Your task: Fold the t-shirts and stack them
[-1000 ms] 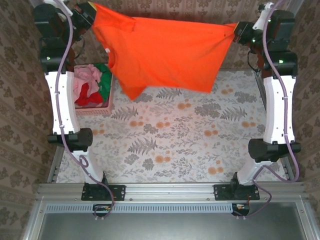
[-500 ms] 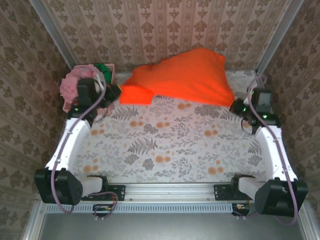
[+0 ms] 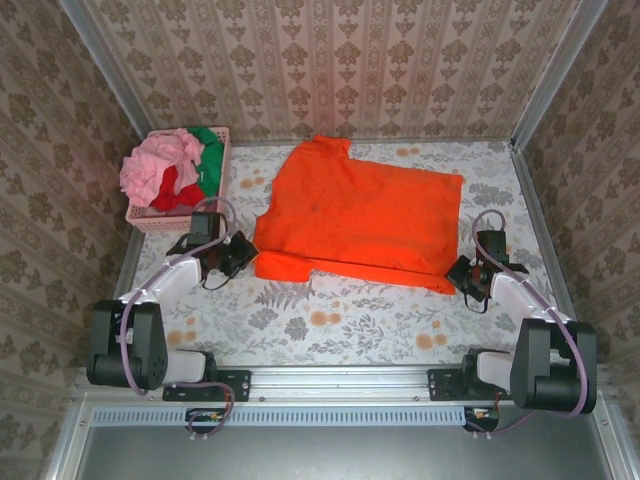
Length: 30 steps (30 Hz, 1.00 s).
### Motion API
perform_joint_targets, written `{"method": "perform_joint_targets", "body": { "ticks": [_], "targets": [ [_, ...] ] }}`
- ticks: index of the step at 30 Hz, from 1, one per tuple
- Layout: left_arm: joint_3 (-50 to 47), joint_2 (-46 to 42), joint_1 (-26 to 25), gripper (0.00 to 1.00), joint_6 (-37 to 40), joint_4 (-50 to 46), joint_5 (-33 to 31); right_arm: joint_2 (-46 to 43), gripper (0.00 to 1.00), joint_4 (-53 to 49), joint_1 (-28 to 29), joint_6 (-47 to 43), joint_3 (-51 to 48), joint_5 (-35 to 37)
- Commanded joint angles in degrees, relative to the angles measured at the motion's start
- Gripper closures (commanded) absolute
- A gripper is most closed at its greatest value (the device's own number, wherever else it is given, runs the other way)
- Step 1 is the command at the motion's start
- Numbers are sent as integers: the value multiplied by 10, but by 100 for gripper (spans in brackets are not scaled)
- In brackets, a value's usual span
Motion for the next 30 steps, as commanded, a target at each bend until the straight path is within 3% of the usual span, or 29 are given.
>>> {"method": "perform_joint_targets", "body": {
  "ticks": [1,7,8,9,12,14,16,18,20,24,30],
  "targets": [
    [-21,-9,11,100,4,-27,5,-27,100,-11,-2,21,-12,34],
    [-37,-36,32,97,24,-66,18,-85,100,-64,-1,22,-15,22],
    [-37,-39,36,95,27,-73,19,-98,96,-73,-1,22,-15,17],
    [-38,-43,39,93,30,-79,20,-114,88,-90,0,23,-14,14],
    [-37,-57,55,76,40,-94,27,-165,46,-135,1,3,-5,17],
    [-23,-70,70,57,59,-110,21,-191,28,-156,1,-20,11,35],
    [19,-79,78,27,89,-152,-8,-199,19,-161,4,-42,33,39],
    [55,-82,68,8,108,-178,-26,-190,16,-150,25,-57,57,41],
    [79,-77,38,0,115,-178,-40,-167,15,-132,64,-63,77,63],
    [104,-4,-46,0,94,-94,-43,-74,16,-66,154,-56,104,111],
    [143,144,-101,0,63,16,-32,68,21,12,181,-10,140,116]
  ]
}}
